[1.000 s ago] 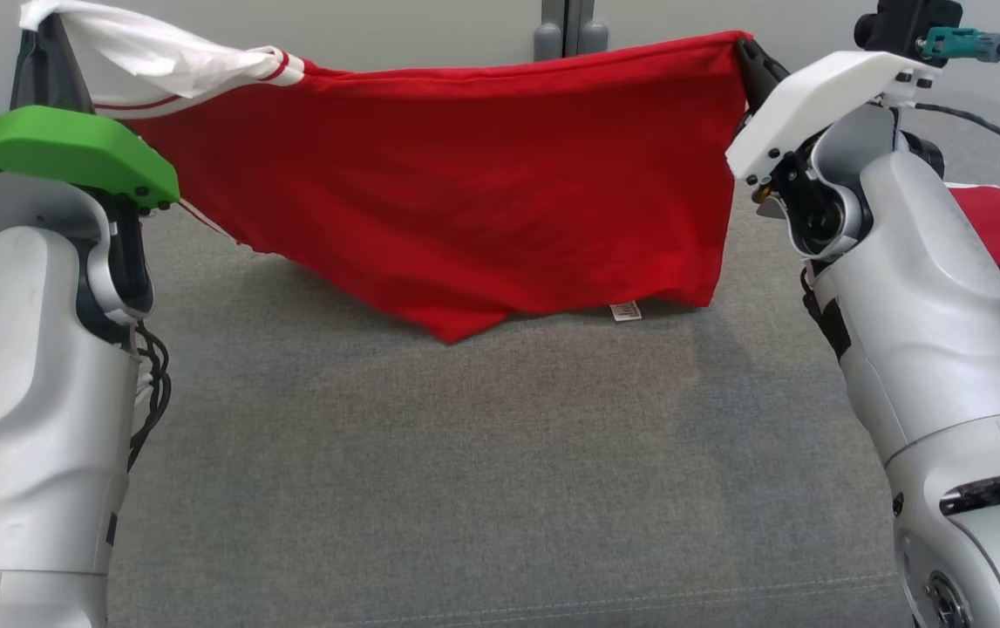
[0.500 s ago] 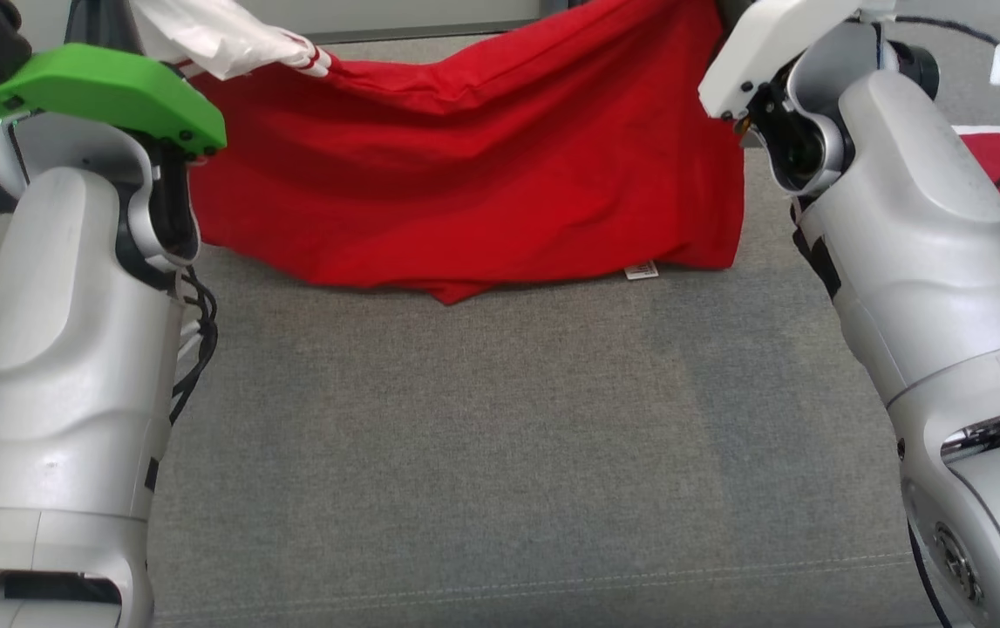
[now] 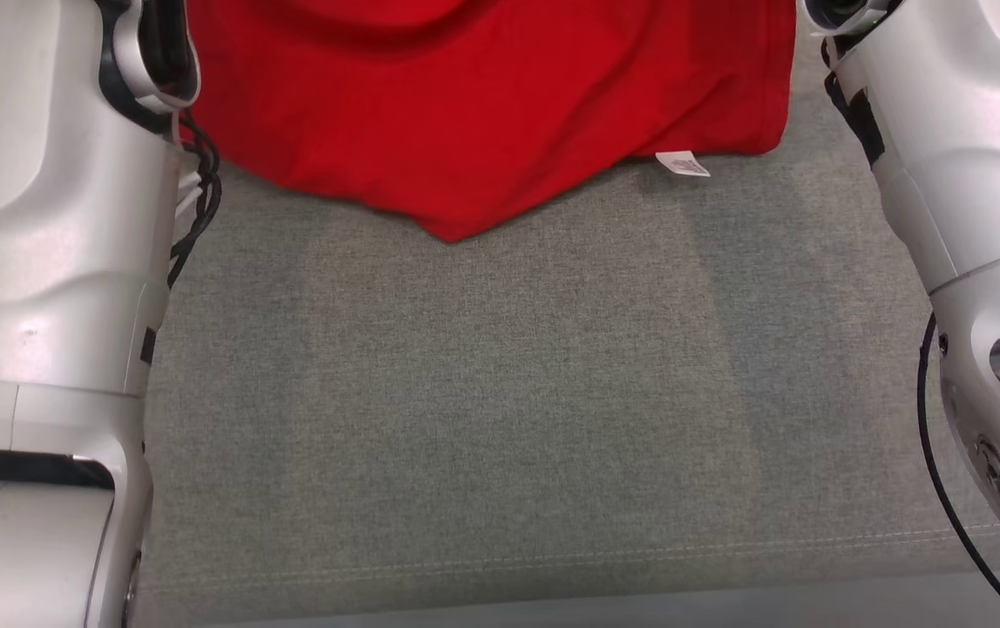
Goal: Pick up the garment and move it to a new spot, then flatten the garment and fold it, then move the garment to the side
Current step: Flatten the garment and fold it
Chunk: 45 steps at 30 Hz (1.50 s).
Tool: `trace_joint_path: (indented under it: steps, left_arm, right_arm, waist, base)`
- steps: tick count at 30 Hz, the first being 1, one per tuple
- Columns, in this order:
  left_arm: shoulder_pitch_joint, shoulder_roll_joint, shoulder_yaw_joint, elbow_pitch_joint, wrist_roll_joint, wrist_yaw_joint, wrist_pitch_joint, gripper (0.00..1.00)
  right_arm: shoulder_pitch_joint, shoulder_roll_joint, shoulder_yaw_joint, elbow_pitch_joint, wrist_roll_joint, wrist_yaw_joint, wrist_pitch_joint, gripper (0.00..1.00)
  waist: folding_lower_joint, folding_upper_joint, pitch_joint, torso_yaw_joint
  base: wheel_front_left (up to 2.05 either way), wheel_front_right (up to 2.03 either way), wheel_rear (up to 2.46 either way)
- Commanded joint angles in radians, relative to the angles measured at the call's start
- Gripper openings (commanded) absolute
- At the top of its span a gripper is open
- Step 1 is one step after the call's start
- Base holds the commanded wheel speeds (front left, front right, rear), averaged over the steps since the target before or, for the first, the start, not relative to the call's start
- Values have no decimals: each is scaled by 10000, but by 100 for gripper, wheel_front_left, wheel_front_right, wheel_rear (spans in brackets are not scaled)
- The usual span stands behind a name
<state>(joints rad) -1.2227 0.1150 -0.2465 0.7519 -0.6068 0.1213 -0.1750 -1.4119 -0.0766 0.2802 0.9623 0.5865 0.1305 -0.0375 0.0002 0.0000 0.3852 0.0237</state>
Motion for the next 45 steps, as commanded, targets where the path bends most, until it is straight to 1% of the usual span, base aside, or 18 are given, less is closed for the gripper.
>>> trace_joint_path:
  steps: [1,4,7,9,11,13,15,18,21,24,28,31,33,36,38,40,43,45]
  left_arm:
    - [-440,1,-48,131,121,-76,-169,0]
    - [-909,-24,50,292,133,-167,-495,0]
    - [-1401,-118,236,280,90,-234,-757,0]
    - [-1504,-124,181,275,254,-246,-809,0]
    - [-1617,-168,174,286,336,-316,-859,0]
    - [-1749,-221,298,215,338,-405,-903,0]
    - [-1932,-199,447,-71,621,-334,-909,0]
    - [-1928,-219,829,-784,1050,-215,-898,0]
    - [-1940,-328,1226,-1635,1520,-204,-896,0]
    - [-1615,-452,1544,-2163,1761,-345,-895,0]
    - [-1096,-566,1600,-2184,1949,-599,-885,0]
    - [-736,-595,1659,-2118,2048,-724,-887,0]
    - [-383,-625,1693,-2175,2042,-888,-887,0]
    - [-73,-632,1468,-2313,1836,-1046,-888,0]
    - [230,-620,1325,-2508,1502,-1131,-888,0]
    - [663,-628,1147,-2601,1361,-1206,-888,0]
    - [1278,-625,955,-2818,1395,-1283,-888,0]
    - [1789,-619,909,-2804,1559,-1264,-888,0]
  right_arm:
    - [-336,-29,28,150,-80,3,-361,0]
    - [-737,20,-246,553,-100,3,-1212,0]
    - [-1268,39,-875,1137,-286,3,-2050,0]
    - [-1432,34,-1087,1308,-451,3,-2158,0]
    - [-1630,95,-1577,1609,-683,3,-2263,0]
    - [-1851,77,-2328,1295,-948,1,-2285,0]
    - [-1900,126,-2988,1046,-1383,3,-2269,0]
    - [-2109,197,-3917,490,-2085,3,-2272,0]
    - [-2294,230,-4800,-134,-2754,3,-2270,0]
    - [-2456,265,-4704,-410,-2693,3,-2265,0]
    - [-2076,244,-4281,-555,-2455,3,-2266,0]
    - [-1779,252,-3811,-547,-2302,3,-2266,0]
    - [-1372,242,-3398,-449,-2207,3,-2268,0]
    - [-1198,249,-2789,-259,-2110,3,-2266,0]
    - [-977,210,-2388,-185,-1821,3,-1994,0]
    - [-606,37,-2016,-252,-1501,3,-1615,0]
    - [-22,-343,-1603,-533,-916,1,-960,0]
    - [426,-700,-1318,-671,-745,1,-511,0]
  waist:
    - [-2,0,414,17]
    - [-2,0,375,-52]
    - [-2,0,230,-98]
    - [-2,0,171,-100]
    - [-2,0,4,-111]
    - [-2,0,-171,-136]
    - [-2,0,-276,-163]
    - [-2,0,-312,-220]
    - [-2,0,-123,-257]
    - [-2,0,242,-202]
    - [-2,0,757,-182]
    - [-2,0,1099,-170]
    - [-2,0,1280,-167]
    - [-2,0,1368,-117]
    - [-2,0,1357,-48]
    - [-2,0,1210,-5]
    - [-2,0,867,67]
    - [-2,0,592,93]
  base:
    - [0,0,0]
    - [0,0,0]
    - [0,0,0]
    - [0,0,0]
    - [0,0,0]
    - [0,0,0]
    - [0,0,0]
    - [0,0,0]
    - [0,0,0]
    - [0,0,0]
    - [0,0,0]
    - [0,0,0]
    - [0,0,0]
    - [0,0,0]
    - [0,0,0]
    - [0,0,0]
    - [0,0,0]
    - [0,0,0]
